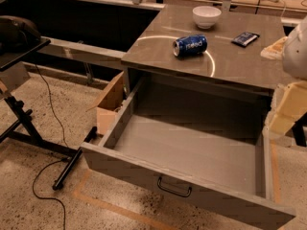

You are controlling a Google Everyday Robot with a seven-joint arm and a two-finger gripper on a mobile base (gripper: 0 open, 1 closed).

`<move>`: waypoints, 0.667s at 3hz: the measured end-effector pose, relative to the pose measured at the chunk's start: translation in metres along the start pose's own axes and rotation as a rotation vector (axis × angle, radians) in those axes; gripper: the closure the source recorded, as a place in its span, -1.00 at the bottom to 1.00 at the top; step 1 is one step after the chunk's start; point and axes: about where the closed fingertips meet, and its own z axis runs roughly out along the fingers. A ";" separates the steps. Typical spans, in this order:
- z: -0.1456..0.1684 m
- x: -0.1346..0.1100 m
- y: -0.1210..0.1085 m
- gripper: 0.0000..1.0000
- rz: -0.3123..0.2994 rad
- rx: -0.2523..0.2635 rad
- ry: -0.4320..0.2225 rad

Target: Close top drawer

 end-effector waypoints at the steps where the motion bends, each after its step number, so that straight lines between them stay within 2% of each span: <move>1: 0.042 0.027 0.025 -1.00 0.003 0.000 -0.113; 2: 0.093 0.060 0.040 -0.66 0.030 0.028 -0.215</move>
Offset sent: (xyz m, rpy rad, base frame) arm 0.0213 -0.0624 -0.1654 0.3194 -0.3115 -0.0323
